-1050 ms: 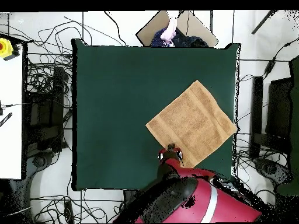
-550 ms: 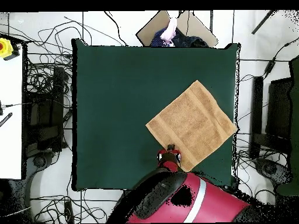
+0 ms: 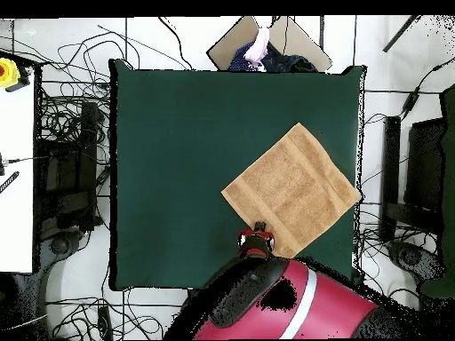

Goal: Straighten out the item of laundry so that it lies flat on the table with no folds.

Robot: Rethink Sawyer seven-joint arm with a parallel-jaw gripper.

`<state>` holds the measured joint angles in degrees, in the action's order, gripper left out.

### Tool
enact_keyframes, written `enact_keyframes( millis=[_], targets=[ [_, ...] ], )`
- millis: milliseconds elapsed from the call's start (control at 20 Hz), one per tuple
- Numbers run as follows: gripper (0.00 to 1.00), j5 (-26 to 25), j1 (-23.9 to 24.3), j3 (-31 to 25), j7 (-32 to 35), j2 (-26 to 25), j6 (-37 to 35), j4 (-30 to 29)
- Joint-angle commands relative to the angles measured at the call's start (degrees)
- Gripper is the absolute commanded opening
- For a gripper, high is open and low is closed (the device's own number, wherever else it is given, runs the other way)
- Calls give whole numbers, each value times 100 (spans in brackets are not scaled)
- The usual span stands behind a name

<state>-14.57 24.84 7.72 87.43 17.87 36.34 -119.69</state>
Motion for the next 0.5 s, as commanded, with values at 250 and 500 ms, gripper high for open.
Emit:
enact_keyframes(
  millis=[250,500],
  targets=[
    [0,463,253,-623,1520,-1182,-1639,-845],
    [0,542,343,-675,1623,-1176,-1714,-1226]
  ],
)
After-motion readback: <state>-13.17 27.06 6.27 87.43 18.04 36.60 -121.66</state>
